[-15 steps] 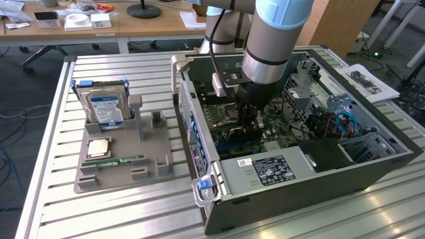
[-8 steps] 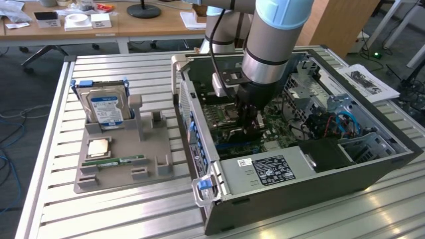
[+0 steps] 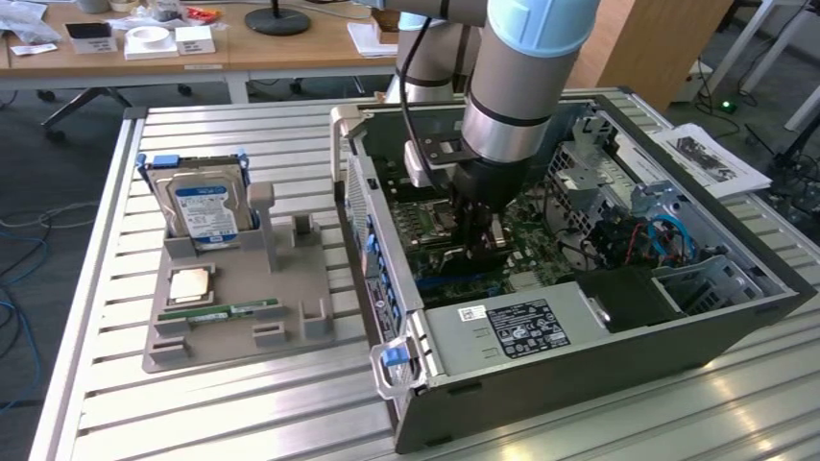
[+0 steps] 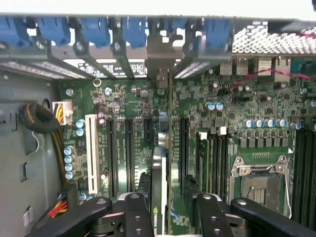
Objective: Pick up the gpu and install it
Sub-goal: 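Insert the gpu into the slot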
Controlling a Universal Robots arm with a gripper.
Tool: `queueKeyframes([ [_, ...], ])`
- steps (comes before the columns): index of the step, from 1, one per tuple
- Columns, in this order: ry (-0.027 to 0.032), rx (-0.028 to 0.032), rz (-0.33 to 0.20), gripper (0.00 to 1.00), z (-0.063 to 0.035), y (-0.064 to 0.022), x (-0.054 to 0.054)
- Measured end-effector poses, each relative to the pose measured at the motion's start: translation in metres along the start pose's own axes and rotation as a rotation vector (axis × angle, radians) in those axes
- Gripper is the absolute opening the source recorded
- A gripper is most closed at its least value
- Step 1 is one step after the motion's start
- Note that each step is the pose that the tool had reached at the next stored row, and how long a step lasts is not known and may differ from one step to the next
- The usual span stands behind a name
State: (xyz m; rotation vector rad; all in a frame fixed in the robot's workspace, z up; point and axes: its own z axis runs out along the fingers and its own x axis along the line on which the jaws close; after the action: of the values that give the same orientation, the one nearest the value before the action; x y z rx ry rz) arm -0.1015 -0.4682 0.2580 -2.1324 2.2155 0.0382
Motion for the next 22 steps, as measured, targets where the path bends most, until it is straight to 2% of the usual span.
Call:
queueKeyframes([
  [16,-0.0001,0.0001,0.0,0.41,0.0,0.0011,0.0],
  [17,-0.0001,0.0001,0.0,0.4,0.0,0.0011,0.0],
  [18,0.0,0.0001,0.0,0.34,0.0,0.0011,0.0],
  [20,0.0001,0.0001,0.0,0.34,-0.0001,0.0011,0.0],
  [21,-0.0001,0.0,0.0,0.27,0.0,0.0011,0.0],
  [22,0.0,0.0,0.0,0.27,-0.0001,0.0011,0.0],
])
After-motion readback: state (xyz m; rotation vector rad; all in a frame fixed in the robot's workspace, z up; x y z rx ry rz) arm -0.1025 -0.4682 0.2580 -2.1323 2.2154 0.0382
